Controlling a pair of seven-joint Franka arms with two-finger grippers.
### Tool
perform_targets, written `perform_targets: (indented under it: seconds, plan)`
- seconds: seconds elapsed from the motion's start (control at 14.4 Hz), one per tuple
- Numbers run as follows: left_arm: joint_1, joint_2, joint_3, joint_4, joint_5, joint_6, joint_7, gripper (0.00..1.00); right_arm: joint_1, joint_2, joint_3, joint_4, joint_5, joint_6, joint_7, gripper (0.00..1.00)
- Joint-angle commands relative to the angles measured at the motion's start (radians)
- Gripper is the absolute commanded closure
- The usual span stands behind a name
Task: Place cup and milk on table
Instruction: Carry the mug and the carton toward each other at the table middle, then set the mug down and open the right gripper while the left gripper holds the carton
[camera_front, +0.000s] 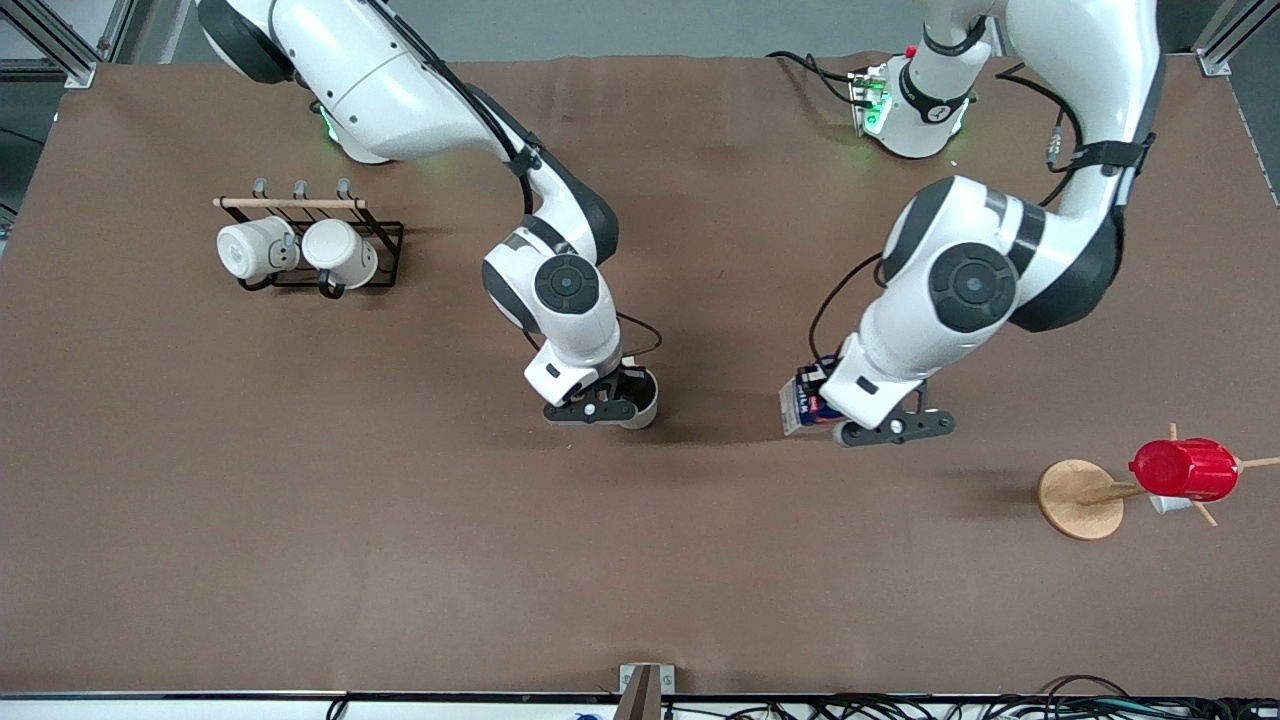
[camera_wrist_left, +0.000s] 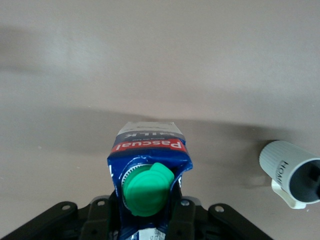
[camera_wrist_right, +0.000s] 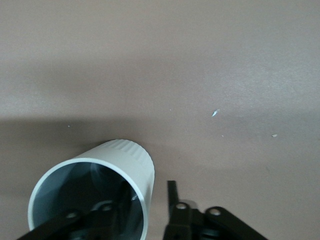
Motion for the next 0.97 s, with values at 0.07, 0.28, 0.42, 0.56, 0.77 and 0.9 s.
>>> perform_targets:
  seconds: [0.07,0.28,0.42,0.56,0.77,0.9]
  plan:
    - [-0.069,0.065,0.002,0.078,0.003,0.008,-0.099,0.64,-0.006,-0.046,0.002,0.0,-0.019,-0.012,0.047,0.0]
    - [-0.111,0.151,0.002,0.191,0.006,0.009,-0.115,0.64,-0.076,-0.196,0.003,0.0,-0.019,-0.186,0.074,0.0]
    - [-0.137,0.18,0.005,0.217,0.01,0.047,-0.109,0.64,-0.153,-0.297,0.005,-0.002,-0.017,-0.289,0.065,0.0]
    - [-0.152,0.2,0.005,0.219,0.011,0.096,-0.098,0.64,-0.26,-0.394,0.017,-0.002,-0.014,-0.391,0.065,0.0]
    - [-0.198,0.225,0.014,0.219,0.013,0.123,-0.098,0.64,-0.447,-0.502,0.052,-0.002,0.007,-0.487,0.039,0.0]
    - [-0.203,0.231,0.014,0.216,0.013,0.123,-0.101,0.64,-0.519,-0.554,0.058,0.0,0.016,-0.549,-0.087,0.0]
